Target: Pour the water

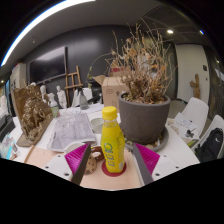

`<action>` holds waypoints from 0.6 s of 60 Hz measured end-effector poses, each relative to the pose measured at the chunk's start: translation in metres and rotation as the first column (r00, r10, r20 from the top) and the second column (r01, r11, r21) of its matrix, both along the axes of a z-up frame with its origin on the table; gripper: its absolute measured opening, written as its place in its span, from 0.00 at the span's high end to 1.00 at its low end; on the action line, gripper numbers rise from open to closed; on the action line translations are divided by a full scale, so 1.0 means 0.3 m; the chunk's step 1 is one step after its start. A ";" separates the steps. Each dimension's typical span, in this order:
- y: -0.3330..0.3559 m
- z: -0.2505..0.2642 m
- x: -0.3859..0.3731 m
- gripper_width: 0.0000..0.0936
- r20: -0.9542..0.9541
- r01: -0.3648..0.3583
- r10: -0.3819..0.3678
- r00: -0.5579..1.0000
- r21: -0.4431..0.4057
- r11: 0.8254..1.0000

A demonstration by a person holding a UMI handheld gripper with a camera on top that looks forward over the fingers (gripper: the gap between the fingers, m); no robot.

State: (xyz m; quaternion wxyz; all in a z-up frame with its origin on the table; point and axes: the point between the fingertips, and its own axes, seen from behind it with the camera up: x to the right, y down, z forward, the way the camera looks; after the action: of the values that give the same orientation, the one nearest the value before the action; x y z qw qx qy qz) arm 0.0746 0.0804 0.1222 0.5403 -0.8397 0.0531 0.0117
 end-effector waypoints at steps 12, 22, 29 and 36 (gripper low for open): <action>-0.392 0.241 -0.164 0.08 -0.002 0.048 -0.048 0.999 -0.090 0.995; -0.726 0.349 -0.340 0.08 0.022 0.066 -0.063 0.998 -0.152 0.986; -0.884 0.371 -0.439 0.08 0.038 0.065 -0.059 0.998 -0.175 0.982; -0.982 0.385 -0.472 0.08 0.085 0.083 -0.069 0.994 -0.177 0.981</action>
State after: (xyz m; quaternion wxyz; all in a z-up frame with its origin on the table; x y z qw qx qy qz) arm -0.0669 -0.2141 0.2378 0.4638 -0.8823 0.0647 -0.0470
